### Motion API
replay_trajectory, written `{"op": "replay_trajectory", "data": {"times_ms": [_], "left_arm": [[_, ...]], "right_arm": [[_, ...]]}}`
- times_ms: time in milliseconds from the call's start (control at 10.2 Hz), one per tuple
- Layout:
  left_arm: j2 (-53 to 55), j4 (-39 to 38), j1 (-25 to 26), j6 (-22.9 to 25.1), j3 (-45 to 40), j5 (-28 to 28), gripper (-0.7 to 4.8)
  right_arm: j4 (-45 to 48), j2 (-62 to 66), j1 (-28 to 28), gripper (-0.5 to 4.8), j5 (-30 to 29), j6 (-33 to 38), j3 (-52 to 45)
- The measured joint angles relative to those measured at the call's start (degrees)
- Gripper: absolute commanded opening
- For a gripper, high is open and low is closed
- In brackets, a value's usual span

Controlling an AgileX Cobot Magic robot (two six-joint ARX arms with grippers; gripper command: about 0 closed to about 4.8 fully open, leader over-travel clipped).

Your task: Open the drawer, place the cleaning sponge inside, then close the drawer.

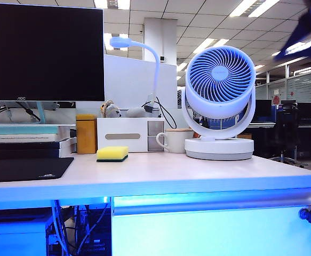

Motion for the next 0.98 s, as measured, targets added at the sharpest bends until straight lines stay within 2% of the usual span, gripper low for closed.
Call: {"op": "replay_trajectory", "data": {"times_ms": [196, 589, 883, 981], "left_arm": [[0.5, -2.8, 0.0, 0.1, 0.0, 0.0, -0.05], [0.8, -1.3, 0.0, 0.9, 0.0, 0.0, -0.05], [0.9, -1.0, 0.0, 0.9, 0.0, 0.0, -0.05], [0.9, -0.6, 0.0, 0.9, 0.0, 0.0, -0.05]], "right_arm": [[0.0, 1.9, 0.0, -0.04, -0.6, 1.2, 0.0], [0.1, 10.4, -3.0, -0.04, -3.5, -0.3, 0.0], [0.3, 17.0, -5.8, 0.05, -12.4, -1.6, 0.0], [-0.3, 20.6, -6.6, 1.11, -15.7, -4.7, 0.0]]}}
